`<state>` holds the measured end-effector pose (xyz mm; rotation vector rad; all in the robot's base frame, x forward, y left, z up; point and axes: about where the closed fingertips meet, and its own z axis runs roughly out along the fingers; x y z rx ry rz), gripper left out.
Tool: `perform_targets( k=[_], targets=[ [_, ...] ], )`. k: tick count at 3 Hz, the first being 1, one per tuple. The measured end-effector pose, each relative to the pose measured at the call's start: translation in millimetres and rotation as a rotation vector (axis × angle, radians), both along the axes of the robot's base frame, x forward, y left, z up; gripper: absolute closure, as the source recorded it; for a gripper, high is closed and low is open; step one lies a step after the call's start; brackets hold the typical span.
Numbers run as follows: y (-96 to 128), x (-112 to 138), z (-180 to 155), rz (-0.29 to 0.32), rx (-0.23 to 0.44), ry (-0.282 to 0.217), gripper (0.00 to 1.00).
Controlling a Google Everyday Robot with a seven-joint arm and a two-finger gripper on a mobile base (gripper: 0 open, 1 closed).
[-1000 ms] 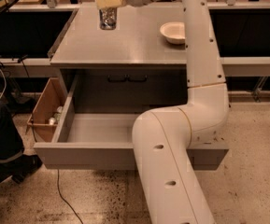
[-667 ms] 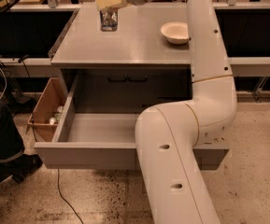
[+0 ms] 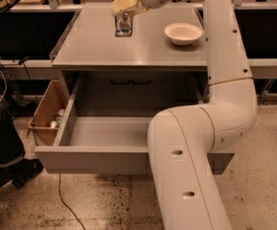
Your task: Place redbull can into top drawer
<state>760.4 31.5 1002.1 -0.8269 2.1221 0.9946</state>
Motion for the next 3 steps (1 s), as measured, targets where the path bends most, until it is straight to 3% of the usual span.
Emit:
perform_targets(
  k=[1, 2, 3],
  targets=[
    [-14, 0, -16, -0.049, -0.004, 0.082, 1.00],
    [-12, 2, -16, -0.050, 0.001, 0.080, 1.00],
    [-5, -16, -38, -0.022, -0.071, 0.216, 1.00]
  ],
)
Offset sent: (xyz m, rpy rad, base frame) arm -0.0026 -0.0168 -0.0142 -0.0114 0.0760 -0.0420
